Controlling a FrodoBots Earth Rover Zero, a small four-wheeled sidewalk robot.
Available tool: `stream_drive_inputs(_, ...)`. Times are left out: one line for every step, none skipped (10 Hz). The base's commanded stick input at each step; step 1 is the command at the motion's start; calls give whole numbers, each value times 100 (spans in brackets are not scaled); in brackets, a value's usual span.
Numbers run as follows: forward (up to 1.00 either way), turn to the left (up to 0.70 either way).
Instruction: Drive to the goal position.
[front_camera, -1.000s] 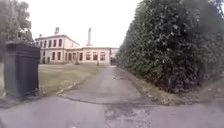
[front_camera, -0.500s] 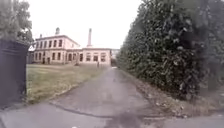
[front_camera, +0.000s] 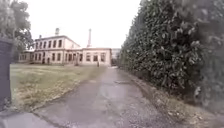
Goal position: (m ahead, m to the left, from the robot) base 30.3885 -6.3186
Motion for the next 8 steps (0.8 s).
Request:
stream_drive_inputs(70, 0)
stream_drive_inputs(70, 0)
stream_drive_inputs(70, 0)
stream_drive_inputs(70, 0)
stream_drive_inputs(70, 0)
stream_drive_inputs(70, 0)
stream_drive_inputs(70, 0)
stream_drive_inputs(70, 0)
